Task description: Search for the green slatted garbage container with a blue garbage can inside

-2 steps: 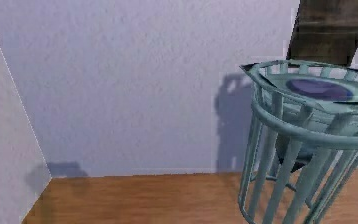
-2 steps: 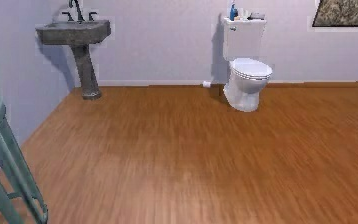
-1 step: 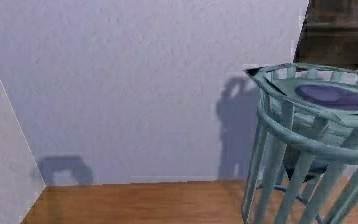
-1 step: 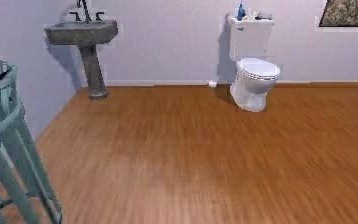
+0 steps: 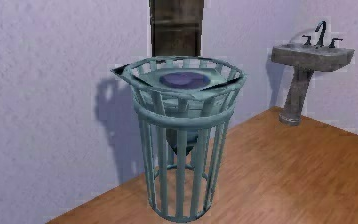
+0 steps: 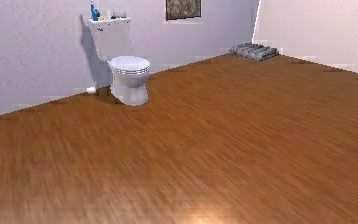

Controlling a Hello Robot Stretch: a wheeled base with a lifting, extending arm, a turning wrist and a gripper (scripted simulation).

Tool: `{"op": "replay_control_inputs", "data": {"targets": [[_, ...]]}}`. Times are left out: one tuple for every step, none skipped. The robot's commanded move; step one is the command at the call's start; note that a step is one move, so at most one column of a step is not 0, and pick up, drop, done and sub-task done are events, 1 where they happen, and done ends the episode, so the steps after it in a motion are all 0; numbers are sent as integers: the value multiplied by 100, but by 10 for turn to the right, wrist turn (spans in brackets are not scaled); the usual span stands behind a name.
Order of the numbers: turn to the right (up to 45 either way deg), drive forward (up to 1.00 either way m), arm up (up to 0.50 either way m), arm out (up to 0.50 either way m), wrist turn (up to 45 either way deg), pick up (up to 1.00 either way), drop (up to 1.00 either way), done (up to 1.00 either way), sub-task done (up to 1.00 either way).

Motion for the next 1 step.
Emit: {"op": "replay_control_inputs", "data": {"targets": [[0,0,0,0,0,0,0,100,0]]}}
